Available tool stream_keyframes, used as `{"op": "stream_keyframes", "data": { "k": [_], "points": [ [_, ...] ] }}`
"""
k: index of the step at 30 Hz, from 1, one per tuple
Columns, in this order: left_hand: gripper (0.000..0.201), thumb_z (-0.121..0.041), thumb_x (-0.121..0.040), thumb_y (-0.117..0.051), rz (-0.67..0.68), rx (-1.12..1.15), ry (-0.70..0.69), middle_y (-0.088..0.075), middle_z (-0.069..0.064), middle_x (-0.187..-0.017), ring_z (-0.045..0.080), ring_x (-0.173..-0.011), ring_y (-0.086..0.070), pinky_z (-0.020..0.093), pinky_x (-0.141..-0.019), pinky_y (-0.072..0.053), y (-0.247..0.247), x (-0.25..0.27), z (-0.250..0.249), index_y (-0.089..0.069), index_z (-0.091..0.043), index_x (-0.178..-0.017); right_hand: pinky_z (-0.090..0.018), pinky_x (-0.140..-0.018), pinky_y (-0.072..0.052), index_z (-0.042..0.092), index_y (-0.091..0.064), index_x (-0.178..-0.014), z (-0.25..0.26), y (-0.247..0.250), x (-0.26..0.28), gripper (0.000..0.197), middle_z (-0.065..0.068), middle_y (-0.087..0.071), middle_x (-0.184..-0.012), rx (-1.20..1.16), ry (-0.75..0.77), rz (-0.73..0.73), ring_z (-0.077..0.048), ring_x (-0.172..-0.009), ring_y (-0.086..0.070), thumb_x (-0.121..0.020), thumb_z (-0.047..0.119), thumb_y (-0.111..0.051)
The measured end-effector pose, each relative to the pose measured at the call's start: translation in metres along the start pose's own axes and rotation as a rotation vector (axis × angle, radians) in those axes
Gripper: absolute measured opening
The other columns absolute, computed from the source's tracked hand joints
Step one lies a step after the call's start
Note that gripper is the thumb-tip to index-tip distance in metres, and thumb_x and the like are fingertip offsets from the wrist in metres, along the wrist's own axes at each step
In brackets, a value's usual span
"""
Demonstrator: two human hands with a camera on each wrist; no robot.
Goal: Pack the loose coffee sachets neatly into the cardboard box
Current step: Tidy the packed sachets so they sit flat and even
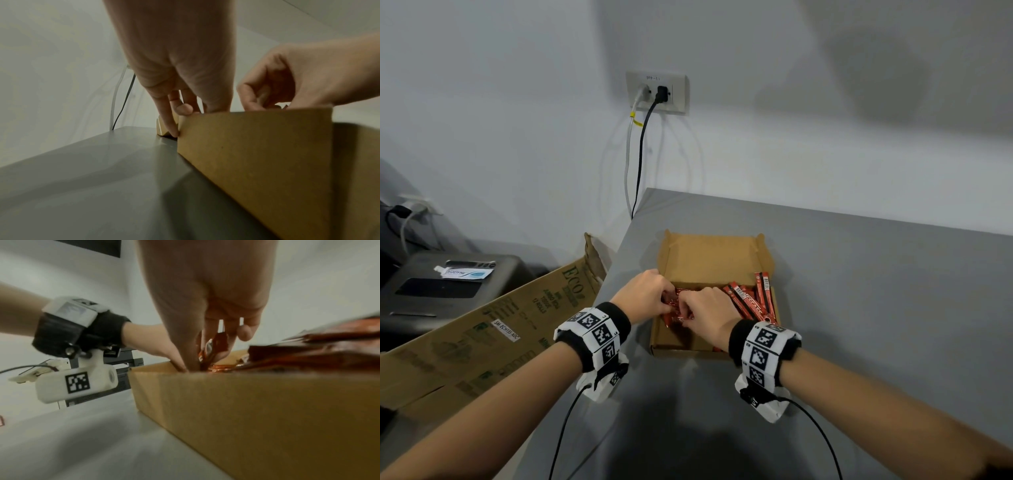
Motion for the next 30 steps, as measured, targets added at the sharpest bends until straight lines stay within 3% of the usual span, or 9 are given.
{"op": "stream_keyframes", "data": {
  "k": [4, 7, 11, 15, 19, 23, 30],
  "points": [
    [0.013, -0.023, -0.080, -0.064, 0.025, -0.033, 0.001, -0.061, 0.005, -0.080, 0.019, -0.088, -0.052, 0.032, -0.075, -0.048, 0.005, 0.003, -0.005, -0.069, -0.012, -0.083, -0.041, -0.079, -0.043, 0.010, -0.055, -0.100, 0.005, -0.005, -0.004, 0.014, -0.011, -0.058, -0.110, 0.091, 0.037, 0.065, -0.033, -0.101, -0.056, -0.086, 0.009, -0.056],
    [0.024, -0.036, -0.076, -0.064, 0.045, -0.130, 0.019, -0.062, 0.004, -0.086, 0.019, -0.083, -0.056, 0.032, -0.072, -0.050, 0.007, 0.005, -0.011, -0.067, -0.017, -0.090, -0.040, -0.085, -0.042, 0.009, -0.056, -0.107, 0.004, -0.005, -0.006, 0.022, -0.011, -0.061, -0.113, 0.222, 0.034, 0.076, -0.031, -0.107, -0.055, -0.086, 0.013, -0.058],
    [0.030, -0.041, -0.082, -0.060, 0.006, -0.309, 0.003, -0.062, 0.004, -0.096, 0.023, -0.093, -0.057, 0.030, -0.076, -0.041, 0.003, 0.003, -0.018, -0.059, -0.017, -0.101, -0.039, -0.081, -0.043, 0.008, -0.055, -0.109, 0.001, -0.004, -0.007, 0.026, -0.011, -0.059, -0.115, 0.231, 0.014, 0.092, -0.030, -0.109, -0.051, -0.086, 0.017, -0.061],
    [0.034, -0.044, -0.084, -0.060, 0.005, -0.245, 0.023, -0.063, 0.005, -0.100, 0.024, -0.096, -0.056, 0.029, -0.073, -0.039, -0.001, 0.001, -0.013, -0.058, -0.017, -0.104, -0.038, -0.076, -0.044, 0.010, -0.055, -0.103, -0.007, 0.006, -0.003, 0.029, -0.011, -0.061, -0.108, 0.205, -0.011, 0.104, -0.030, -0.101, -0.057, -0.082, 0.027, -0.066],
    [0.040, -0.041, -0.083, -0.064, 0.013, -0.158, 0.026, -0.063, 0.001, -0.105, 0.019, -0.102, -0.051, 0.032, -0.080, -0.043, -0.002, 0.002, -0.009, -0.057, -0.018, -0.114, -0.038, -0.078, -0.050, 0.009, -0.057, -0.099, -0.016, 0.015, 0.004, 0.018, -0.012, -0.062, -0.103, 0.151, -0.049, 0.140, -0.031, -0.095, -0.060, -0.083, 0.016, -0.062],
    [0.036, -0.035, -0.084, -0.065, 0.000, -0.123, 0.008, -0.063, 0.002, -0.105, 0.019, -0.102, -0.049, 0.029, -0.081, -0.041, -0.002, 0.003, -0.010, -0.059, -0.015, -0.114, -0.038, -0.080, -0.049, 0.012, -0.059, -0.095, -0.018, 0.015, 0.007, 0.010, -0.010, -0.063, -0.102, 0.163, -0.054, 0.162, -0.030, -0.095, -0.060, -0.085, 0.014, -0.060],
    [0.034, -0.039, -0.084, -0.063, -0.006, -0.149, -0.019, -0.063, 0.001, -0.103, 0.018, -0.100, -0.051, 0.029, -0.080, -0.044, -0.001, 0.004, -0.010, -0.060, -0.016, -0.109, -0.039, -0.078, -0.044, 0.006, -0.053, -0.109, -0.010, 0.010, 0.011, 0.019, -0.015, -0.059, -0.112, 0.265, -0.081, 0.118, -0.034, -0.104, -0.057, -0.090, 0.006, -0.049]
  ]
}}
Point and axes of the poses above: each hand's wrist, its own x-axis away from the middle knuckle, its own y-axis out of the back of the hand, z = x × y, the point moved 4 cm from there along -x, towards the middle knuckle
